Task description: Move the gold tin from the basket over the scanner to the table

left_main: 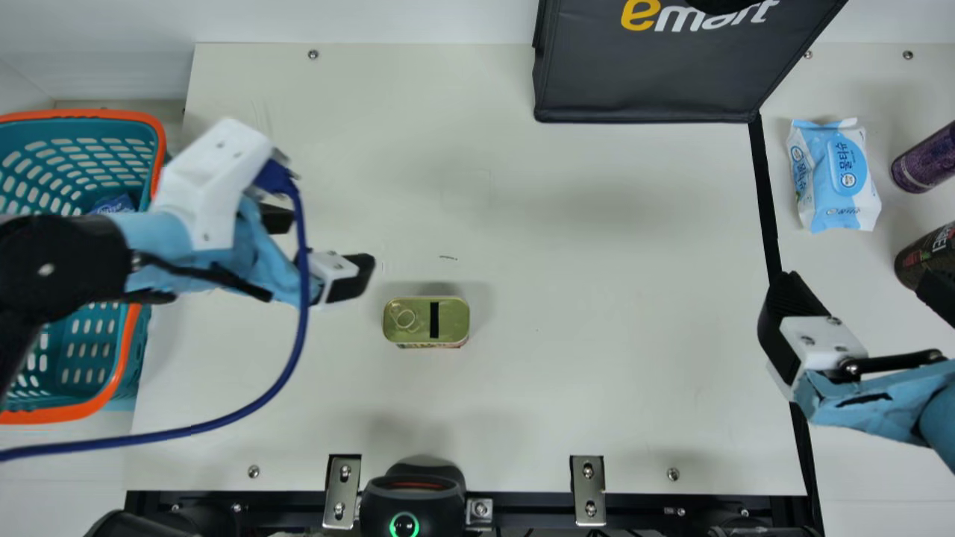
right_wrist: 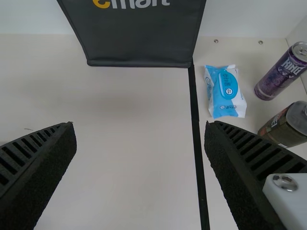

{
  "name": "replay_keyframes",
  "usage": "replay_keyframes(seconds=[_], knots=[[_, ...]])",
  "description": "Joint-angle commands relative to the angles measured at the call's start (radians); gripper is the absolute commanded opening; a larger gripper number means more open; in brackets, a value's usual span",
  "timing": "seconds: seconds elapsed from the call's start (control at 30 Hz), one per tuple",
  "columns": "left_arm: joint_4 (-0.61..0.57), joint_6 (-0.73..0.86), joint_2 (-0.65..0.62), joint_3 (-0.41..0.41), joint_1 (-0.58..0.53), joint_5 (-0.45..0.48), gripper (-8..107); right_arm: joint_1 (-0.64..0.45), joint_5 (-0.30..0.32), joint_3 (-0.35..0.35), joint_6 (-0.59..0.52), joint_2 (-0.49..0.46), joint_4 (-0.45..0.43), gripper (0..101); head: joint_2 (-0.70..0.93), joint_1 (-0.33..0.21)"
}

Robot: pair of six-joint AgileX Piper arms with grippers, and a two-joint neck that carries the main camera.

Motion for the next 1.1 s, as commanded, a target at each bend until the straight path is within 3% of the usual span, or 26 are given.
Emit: replay_keyframes(seconds=[0.0, 0.2, 0.43, 0.7, 1.07], knots=[[0.1, -0.147, -0.055, -0.006, 0.01, 0.002, 90, 0.0, 0.0, 0.0, 0.0, 0.0, 0.0, 95, 0.002, -0.03], [0.268, -0.333, -0.149, -0.042, 0.029, 0.045, 90, 0.0, 0.0, 0.0, 0.0, 0.0, 0.0, 95, 0.002, -0.03], [0.384, -0.472, -0.227, -0.105, 0.033, 0.117, 90, 0.0, 0.0, 0.0, 0.0, 0.0, 0.0, 95, 0.002, -0.03], [0.428, -0.524, -0.294, -0.18, 0.051, 0.169, 90, 0.0, 0.0, 0.0, 0.0, 0.0, 0.0, 95, 0.002, -0.03], [0.426, -0.526, -0.293, -0.179, 0.05, 0.172, 90, 0.006, -0.003, 0.002, -0.007, 0.007, -0.005, 95, 0.002, -0.03]])
